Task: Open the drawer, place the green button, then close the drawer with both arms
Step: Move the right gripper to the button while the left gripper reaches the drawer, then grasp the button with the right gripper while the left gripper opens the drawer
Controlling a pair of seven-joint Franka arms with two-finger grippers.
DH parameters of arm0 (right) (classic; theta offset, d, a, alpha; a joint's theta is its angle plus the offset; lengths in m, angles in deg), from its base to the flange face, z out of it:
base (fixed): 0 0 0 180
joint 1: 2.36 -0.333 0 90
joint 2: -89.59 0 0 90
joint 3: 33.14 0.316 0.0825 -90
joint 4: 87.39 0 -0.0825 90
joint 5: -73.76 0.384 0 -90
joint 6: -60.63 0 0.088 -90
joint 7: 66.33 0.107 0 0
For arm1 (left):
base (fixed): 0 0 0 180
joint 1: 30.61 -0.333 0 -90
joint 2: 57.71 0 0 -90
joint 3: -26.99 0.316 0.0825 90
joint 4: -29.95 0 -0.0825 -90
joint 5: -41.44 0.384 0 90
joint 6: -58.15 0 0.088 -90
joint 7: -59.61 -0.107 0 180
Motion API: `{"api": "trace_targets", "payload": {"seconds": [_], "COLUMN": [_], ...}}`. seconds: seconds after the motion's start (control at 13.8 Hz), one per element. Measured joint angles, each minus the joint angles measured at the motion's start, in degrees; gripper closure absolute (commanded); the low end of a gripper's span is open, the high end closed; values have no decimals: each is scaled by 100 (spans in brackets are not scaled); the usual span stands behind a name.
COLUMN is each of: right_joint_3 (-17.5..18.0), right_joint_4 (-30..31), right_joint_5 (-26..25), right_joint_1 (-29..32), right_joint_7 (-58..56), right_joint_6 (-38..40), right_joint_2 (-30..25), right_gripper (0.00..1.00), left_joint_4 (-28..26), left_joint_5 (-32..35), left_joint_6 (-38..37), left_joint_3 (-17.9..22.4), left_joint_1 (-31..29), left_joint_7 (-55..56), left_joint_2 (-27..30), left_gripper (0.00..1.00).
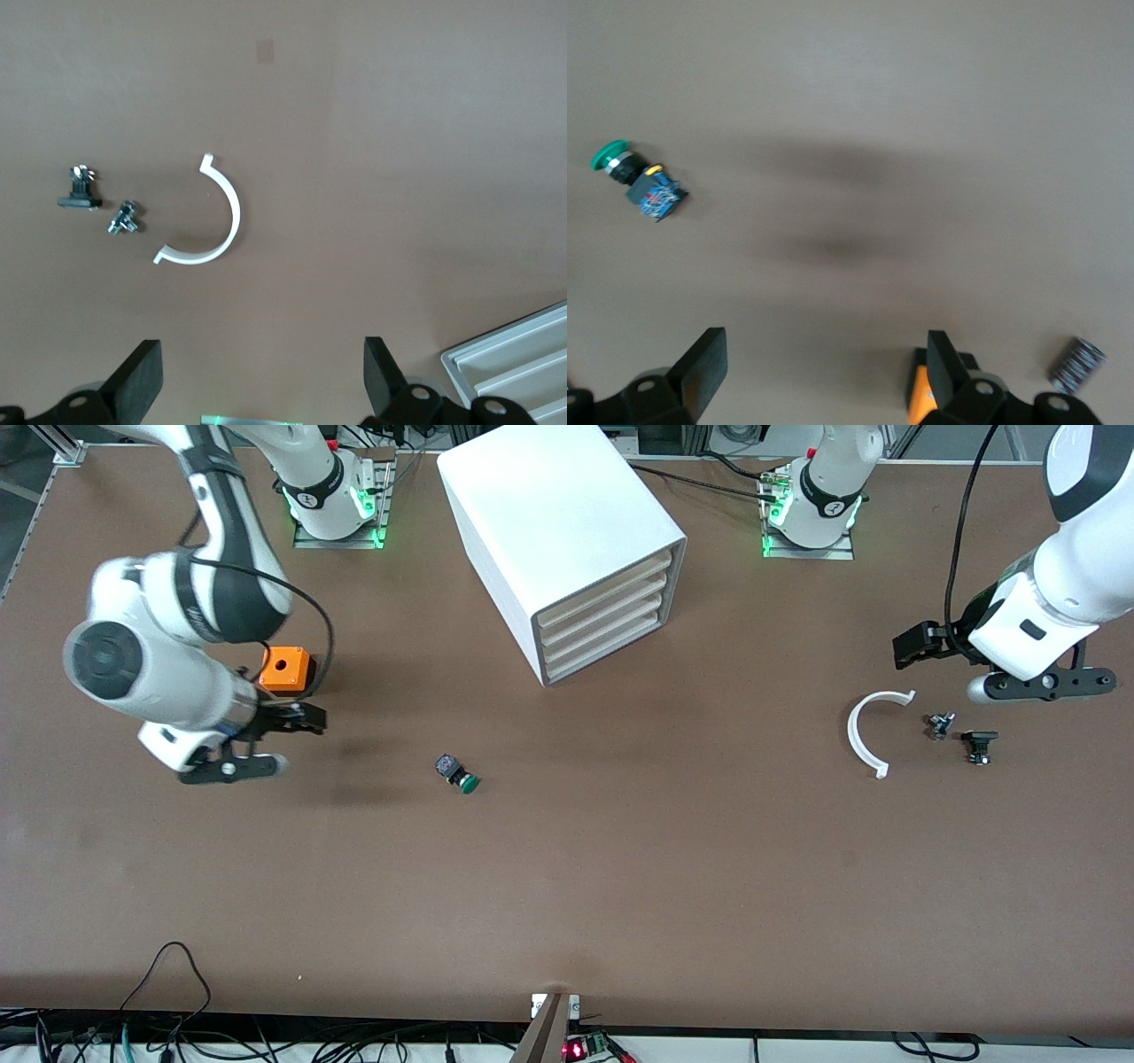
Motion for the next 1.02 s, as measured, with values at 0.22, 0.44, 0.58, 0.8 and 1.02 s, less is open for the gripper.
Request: {"api": "trace_targets", "payload": {"seconds": [0.22, 0.44, 0.58, 0.8, 1.02], "right_joint_3": [369, 591, 686, 956, 1343], "right_joint_4": [12, 63, 68, 68, 69], "right_joint_5": [0, 0, 0, -17, -403], "right_joint_1": [-79, -102, -102, -100, -147], "right_joint_7": [8, 12, 37, -65, -132], "right_joint_6": [-406, -893, -1153, -1421, -1606], "right_joint_2": [395, 669, 829, 1021, 1220], "right_gripper": [0, 0, 0, 0, 0], "left_joint_4": [-81, -463, -961, -1697, -2334], "left_joint_5": [-525, -1709, -2567, -3748, -4676], "left_joint_6": [-68, 146, 611, 1122, 1376], "left_joint_3": [-2, -11, -25, -129, -215], "left_joint_1": [3, 17, 31, 98, 361], "left_joint_7": [-97, -355, -840, -2120, -2874], "left_joint_2": [-579, -1170, -1465, -1797, -2057], "left_gripper": [0, 0, 0, 0, 1]}}
